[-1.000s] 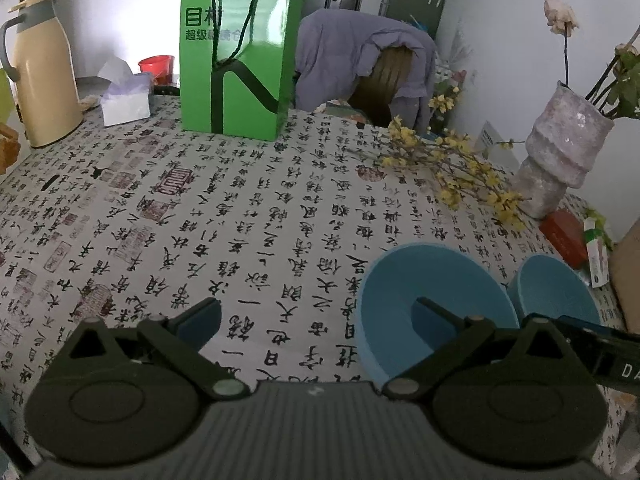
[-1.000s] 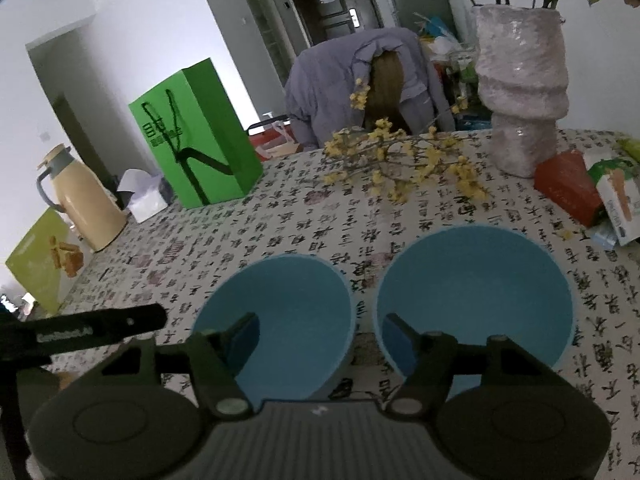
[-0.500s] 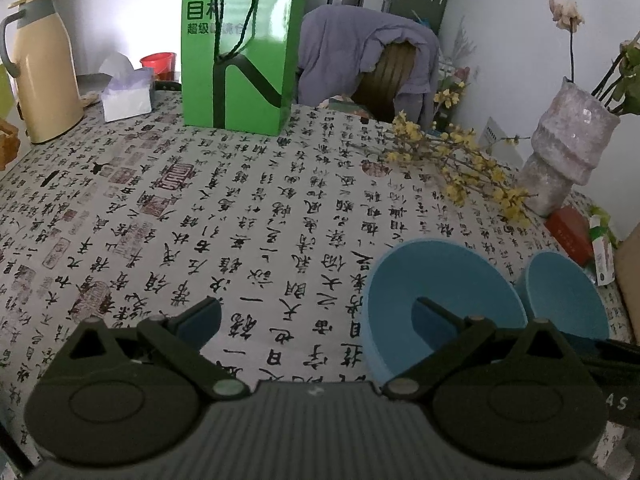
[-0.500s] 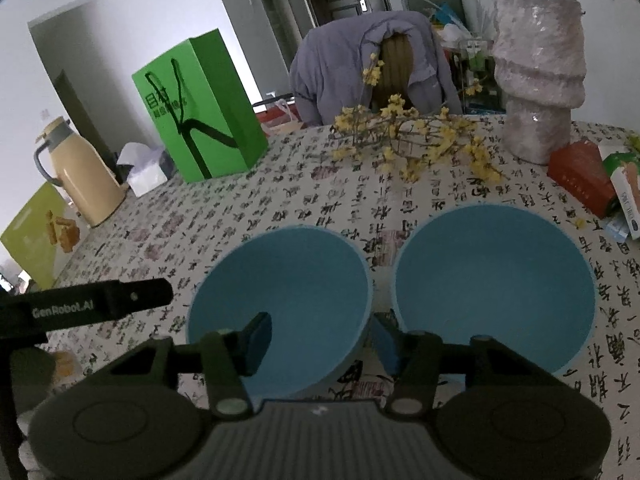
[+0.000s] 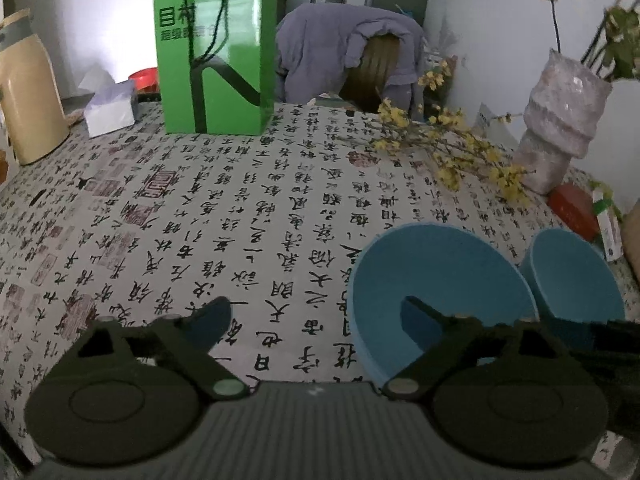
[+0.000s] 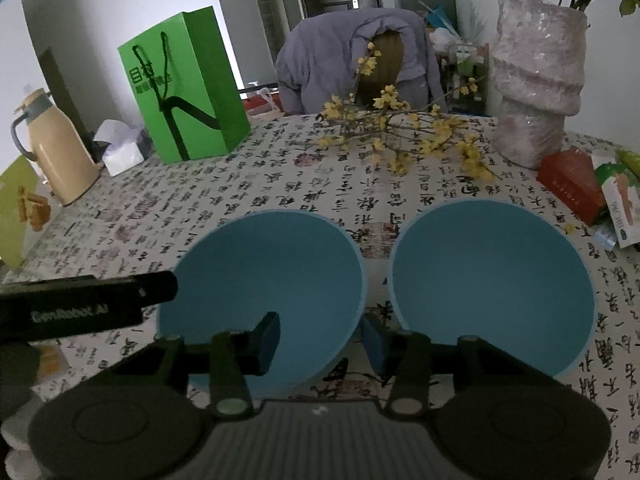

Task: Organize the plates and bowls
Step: 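Close both grippers on the rim of the nearer blue bowl, then lift the blue bowl off the table with both grippers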

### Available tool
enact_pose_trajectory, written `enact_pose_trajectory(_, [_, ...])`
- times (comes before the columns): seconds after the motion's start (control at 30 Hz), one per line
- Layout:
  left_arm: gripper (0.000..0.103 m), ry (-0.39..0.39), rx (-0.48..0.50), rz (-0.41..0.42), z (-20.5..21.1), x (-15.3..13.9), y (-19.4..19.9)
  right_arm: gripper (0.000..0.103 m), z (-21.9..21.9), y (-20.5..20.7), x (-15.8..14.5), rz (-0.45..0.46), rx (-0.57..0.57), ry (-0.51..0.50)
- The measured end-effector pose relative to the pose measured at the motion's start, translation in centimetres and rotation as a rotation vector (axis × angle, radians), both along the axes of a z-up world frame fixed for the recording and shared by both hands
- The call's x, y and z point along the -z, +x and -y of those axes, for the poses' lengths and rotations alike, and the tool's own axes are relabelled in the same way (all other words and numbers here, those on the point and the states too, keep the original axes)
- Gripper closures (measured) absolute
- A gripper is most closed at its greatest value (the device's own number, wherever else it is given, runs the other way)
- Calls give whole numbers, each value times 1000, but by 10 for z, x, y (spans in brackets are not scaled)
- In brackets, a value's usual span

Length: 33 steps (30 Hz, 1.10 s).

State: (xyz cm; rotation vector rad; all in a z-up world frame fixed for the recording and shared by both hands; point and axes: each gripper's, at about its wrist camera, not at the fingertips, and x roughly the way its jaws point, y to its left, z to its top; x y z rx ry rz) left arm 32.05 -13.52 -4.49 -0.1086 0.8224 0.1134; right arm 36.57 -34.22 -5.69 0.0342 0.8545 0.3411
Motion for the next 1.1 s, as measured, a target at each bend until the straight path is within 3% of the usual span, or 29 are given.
enact_pose_trajectory(0.07, [26, 13, 13, -6, 4, 3, 2, 65, -2, 1, 2, 5, 6, -19])
enact_pose_trajectory(0.2, [34, 41, 28, -3, 11, 7, 5, 74, -9, 1, 7, 27, 18, -75])
enact_pose_trajectory(0.5, [73, 121, 64, -11, 24, 17, 9, 79, -18, 3, 16, 35, 14, -126])
enact_pose_trajectory(0.67, [86, 115, 88, -27, 26, 21, 10, 80, -22, 2, 17, 54, 7, -147])
enact_pose_trajectory(0.9, [87, 136, 89, -25, 29, 23, 8, 83, -27, 1, 20, 87, 0, -181])
enact_pose_trajectory(1.1, [87, 137, 85, -18, 27, 22, 6, 83, -24, 3, 20, 82, -3, -152])
